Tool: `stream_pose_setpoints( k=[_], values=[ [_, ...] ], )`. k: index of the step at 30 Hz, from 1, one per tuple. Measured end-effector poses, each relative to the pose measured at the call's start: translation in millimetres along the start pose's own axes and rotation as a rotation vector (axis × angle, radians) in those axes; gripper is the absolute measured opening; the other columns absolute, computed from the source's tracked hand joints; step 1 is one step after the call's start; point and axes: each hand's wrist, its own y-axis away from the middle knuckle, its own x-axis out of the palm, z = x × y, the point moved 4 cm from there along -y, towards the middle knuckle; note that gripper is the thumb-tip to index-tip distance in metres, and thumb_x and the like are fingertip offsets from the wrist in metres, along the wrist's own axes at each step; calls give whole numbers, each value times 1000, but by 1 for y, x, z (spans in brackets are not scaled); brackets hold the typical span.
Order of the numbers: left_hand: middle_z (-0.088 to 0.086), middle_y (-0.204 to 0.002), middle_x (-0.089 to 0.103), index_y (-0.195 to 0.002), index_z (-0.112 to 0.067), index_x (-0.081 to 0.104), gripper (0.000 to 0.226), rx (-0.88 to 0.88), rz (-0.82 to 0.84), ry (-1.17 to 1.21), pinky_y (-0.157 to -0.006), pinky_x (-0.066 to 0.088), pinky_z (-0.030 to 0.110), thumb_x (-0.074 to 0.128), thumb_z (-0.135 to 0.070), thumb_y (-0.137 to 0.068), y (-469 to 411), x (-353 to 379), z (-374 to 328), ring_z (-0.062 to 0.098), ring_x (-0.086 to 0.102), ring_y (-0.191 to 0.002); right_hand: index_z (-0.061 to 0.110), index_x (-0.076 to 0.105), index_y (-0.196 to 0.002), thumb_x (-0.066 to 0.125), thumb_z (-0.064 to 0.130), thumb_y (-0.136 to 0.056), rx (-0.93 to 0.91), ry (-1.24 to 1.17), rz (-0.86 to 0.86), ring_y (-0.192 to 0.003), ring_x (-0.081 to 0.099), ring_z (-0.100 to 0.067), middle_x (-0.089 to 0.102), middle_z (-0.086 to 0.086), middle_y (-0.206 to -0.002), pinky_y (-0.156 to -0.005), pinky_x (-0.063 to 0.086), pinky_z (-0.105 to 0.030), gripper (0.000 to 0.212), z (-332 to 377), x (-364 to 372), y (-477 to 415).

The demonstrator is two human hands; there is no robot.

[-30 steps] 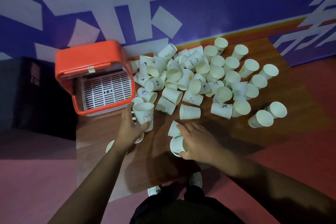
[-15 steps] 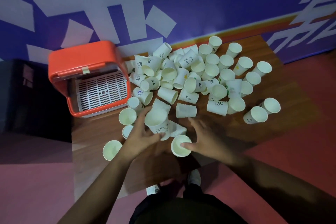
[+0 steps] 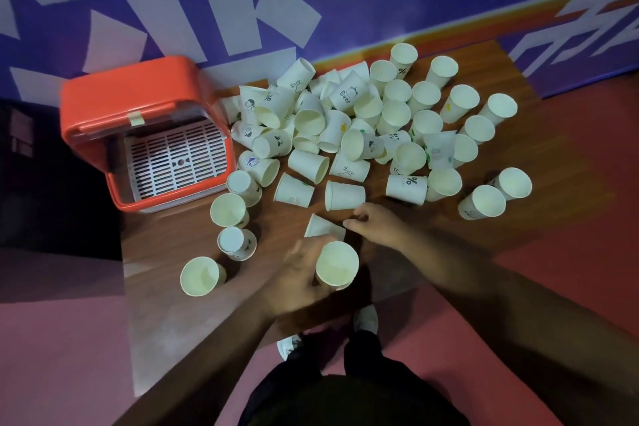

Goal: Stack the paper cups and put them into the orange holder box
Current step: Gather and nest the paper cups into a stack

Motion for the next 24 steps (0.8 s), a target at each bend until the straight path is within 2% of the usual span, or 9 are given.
stream_pose_setpoints(
  k=[1,3,6,10,13,15,18,21,24],
  values=[
    [-9,-147,40,-148,-38,27,80,0,25,-42,-114,30,47,71,-47,-83,0,3,5,17,35,-135,11,55,-131,66,44,-88,-11,24,20,-111,57,-18,59,-6,-129,-87,45,-29,54,1,4,-4],
    [-8,-153,33,-151,-42,20,90,-12,97,-49,-117,27,45,73,-54,-79,2,4,7,18,30,-139,2,57,-127,68,39,-88,-21,53,49,-116,59,-27,60,-14,-129,-95,49,-37,55,4,11,-10],
    [-13,-155,28,-153,-49,18,97,-90,161,140,-120,22,38,78,-57,-76,6,-6,19,12,24,-144,-3,58,-121,74,39,-84,-40,58,83,-112,61,-32,62,-21,-125,-98,49,-48,58,5,20,-21],
    [-10,-144,46,-141,-47,41,78,-303,-121,312,-115,38,49,72,-72,-74,-10,-42,56,14,43,-137,9,50,-137,77,37,-80,-37,25,130,-120,56,-23,56,-9,-135,-101,47,-39,68,6,31,-32],
    [2,-134,53,-137,-24,49,63,-347,-269,105,-107,43,40,75,-45,-83,-37,-63,68,21,50,-127,10,51,-137,79,33,-78,-56,91,106,-121,57,-24,58,-9,-135,-101,47,-36,69,5,40,-38],
    [11,-135,53,-137,-11,50,63,-310,-282,-81,-105,44,42,75,-30,-82,-58,-70,67,29,50,-126,12,53,-135,79,31,-78,-60,100,77,-119,58,-24,59,-8,-133,-96,48,-34,66,2,44,-43],
    [15,-139,51,-139,-6,50,67,-258,-226,-228,-103,47,44,77,-18,-79,-85,-67,64,34,52,-124,12,61,-121,80,31,-76,-83,110,79,-106,62,-22,66,-6,-119,-78,46,-29,53,-3,47,-45],
    [18,-140,53,-139,-3,52,67,-224,-211,-353,-102,47,46,75,-15,-78,-104,-64,66,37,54,-124,13,64,-110,79,35,-77,-102,88,70,-96,63,-17,67,-1,-105,-75,51,-30,42,-9,39,-39],
    [20,-142,51,-139,-3,52,60,-165,-147,-500,-107,40,48,68,-13,-82,-118,-62,72,39,48,-131,14,62,-105,75,39,-80,-105,24,88,-84,59,-9,62,5,-95,-65,47,-26,38,-23,23,-24]
  ],
)
